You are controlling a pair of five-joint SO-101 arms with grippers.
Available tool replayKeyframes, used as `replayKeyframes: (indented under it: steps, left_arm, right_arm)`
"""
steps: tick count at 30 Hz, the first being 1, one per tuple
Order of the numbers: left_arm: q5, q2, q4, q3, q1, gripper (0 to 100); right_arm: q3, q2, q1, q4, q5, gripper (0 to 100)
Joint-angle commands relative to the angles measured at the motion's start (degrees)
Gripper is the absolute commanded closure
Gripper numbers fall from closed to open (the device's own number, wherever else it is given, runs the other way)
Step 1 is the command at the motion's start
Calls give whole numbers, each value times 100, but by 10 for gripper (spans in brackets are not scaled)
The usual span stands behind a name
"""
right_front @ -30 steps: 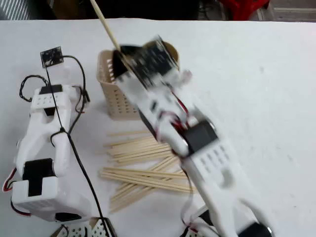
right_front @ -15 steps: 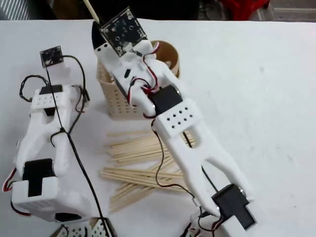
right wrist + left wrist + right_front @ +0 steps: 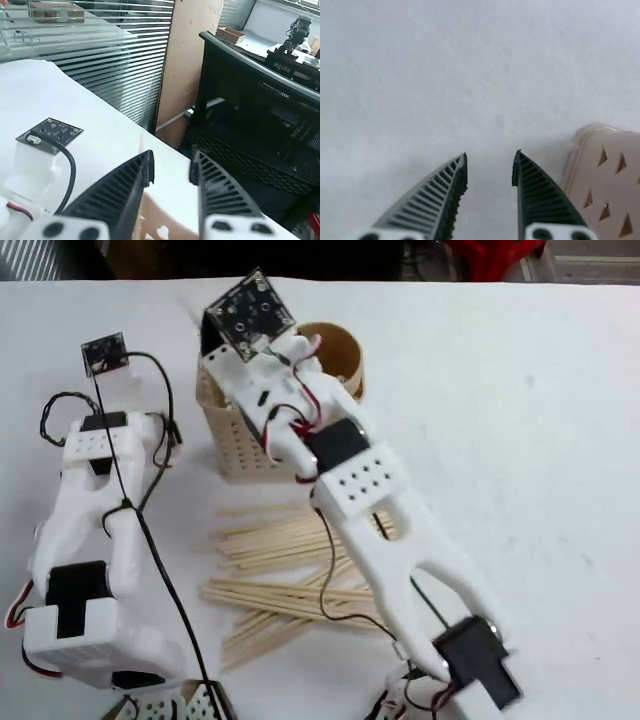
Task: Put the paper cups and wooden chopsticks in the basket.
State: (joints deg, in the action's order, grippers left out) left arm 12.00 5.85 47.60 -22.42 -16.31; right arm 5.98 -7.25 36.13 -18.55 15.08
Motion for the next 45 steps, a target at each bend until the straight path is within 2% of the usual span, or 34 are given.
replayKeyframes:
  steps: [1,4,9,12,16,19,23,30,37,45]
  left_arm:
    - [44,-154,-105,35,84,835]
    - [44,-154,-105,35,84,835]
    - [44,-154,-105,35,66,835]
    - [44,-154,-105,26,57,835]
    - [44,-154,-105,26,75,836]
    - [44,-154,-105,35,75,835]
    - [44,-154,-105,35,75,835]
    - [44,-154,-105,35,75,835]
    - [44,-154,-105,35,75,835]
    - [44,-154,-97,26,75,836]
  right_arm:
    - [114,-848,-145,-611,-53,875]
    - [343,-1341,-154,-1455,-18,906]
    - [712,-2299,-154,-3793,105,897]
    - [932,-2589,-119,-4919,976,861]
    - [1591,-2598,-110,-5596,1934,808]
    - [2523,-2642,-110,-5446,2514,811]
    - [3684,-2624,-101,-4567,2831,864]
    - [5222,-2598,462,-3248,3393,868]
    - [5679,-2580,497,-2176,3429,868]
    - [5723,-2580,497,-2026,3393,863]
